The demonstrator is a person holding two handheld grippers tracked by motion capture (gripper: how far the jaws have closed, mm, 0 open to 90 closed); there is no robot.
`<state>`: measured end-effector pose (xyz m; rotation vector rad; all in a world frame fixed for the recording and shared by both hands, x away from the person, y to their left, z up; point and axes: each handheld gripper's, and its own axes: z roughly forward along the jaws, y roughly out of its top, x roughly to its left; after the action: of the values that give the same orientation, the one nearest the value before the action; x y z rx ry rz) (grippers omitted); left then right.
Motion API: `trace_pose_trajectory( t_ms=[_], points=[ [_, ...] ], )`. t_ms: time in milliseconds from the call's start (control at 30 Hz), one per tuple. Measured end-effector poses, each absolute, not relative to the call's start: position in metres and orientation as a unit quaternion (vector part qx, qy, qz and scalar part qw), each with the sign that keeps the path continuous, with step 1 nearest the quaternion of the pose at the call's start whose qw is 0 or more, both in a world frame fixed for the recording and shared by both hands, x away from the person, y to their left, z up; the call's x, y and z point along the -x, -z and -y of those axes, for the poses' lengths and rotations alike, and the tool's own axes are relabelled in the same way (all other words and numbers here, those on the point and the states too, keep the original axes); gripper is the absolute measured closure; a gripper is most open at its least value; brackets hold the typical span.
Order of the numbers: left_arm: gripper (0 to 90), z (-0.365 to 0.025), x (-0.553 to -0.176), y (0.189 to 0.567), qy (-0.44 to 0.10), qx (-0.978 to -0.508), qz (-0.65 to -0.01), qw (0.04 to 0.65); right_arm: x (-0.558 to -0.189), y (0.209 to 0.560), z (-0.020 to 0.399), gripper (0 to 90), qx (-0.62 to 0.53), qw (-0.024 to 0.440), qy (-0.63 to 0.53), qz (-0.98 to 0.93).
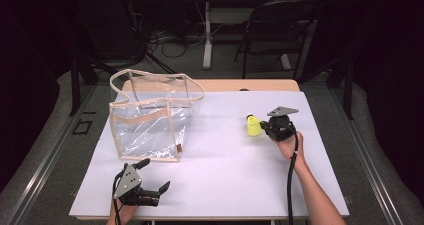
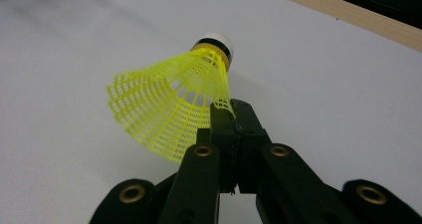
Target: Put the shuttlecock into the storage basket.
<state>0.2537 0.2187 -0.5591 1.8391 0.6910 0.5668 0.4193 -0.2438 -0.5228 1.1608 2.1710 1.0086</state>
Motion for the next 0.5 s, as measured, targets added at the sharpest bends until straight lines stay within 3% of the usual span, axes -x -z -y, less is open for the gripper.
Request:
trace_pose_trajectory(
  t_ms=[500],
  points=[
    [0.0, -0.219, -0.254, 0.559, -0.237, -0.767, -0.289, 0.521, -0.417, 0.507, 0.242, 89.8, -0.415, 0.238, -0.379, -0.793]
  ],
)
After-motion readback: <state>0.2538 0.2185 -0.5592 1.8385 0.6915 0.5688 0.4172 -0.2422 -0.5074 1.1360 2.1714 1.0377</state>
